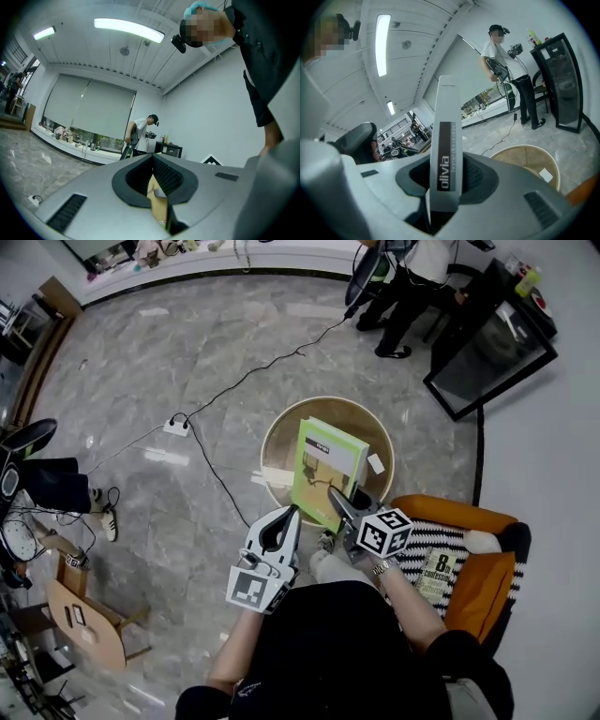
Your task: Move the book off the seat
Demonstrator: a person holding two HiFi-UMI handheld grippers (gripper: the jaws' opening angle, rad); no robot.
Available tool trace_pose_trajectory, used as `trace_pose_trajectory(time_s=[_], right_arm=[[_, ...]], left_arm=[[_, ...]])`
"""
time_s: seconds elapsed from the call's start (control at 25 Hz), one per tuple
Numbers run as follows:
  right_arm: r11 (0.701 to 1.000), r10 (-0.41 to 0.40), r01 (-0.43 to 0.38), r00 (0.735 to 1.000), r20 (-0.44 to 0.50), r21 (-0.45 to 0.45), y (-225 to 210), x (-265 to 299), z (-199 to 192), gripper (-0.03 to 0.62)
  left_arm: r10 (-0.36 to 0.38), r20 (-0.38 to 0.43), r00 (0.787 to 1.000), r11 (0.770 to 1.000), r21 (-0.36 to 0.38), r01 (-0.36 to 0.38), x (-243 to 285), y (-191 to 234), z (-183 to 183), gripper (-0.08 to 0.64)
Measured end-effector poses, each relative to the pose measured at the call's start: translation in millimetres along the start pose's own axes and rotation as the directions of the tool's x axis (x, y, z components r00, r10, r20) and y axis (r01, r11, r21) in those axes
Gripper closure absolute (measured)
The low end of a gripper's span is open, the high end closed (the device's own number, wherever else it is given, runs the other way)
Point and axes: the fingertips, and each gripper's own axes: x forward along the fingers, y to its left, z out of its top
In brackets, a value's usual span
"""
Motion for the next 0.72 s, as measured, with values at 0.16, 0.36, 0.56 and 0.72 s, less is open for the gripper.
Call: trace_pose_trajectory(time_s=[0.16,0.36,0.56,0.72], right_arm=[[0.999,-0.032,0.033,0.999,-0.025,0.014,-11,18,-5,0.457],[0.994,-0.1,0.101,0.994,-0.036,0.05,-32,46,-10,0.457],[0.981,-0.167,0.172,0.984,-0.062,0.089,-60,81,-16,0.457],[0.969,-0.197,0.206,0.978,-0.074,0.135,-73,119,-19,0.457]], left_arm=[[-0.005,-0.015,1.0,1.0,-0.028,0.005,11,25,-7,0.549],[-0.042,-0.036,0.998,0.997,-0.065,0.039,32,63,-22,0.549],[-0.095,-0.068,0.993,0.991,-0.096,0.088,64,100,-39,0.549],[-0.151,-0.075,0.986,0.985,-0.099,0.143,90,129,-42,0.549]])
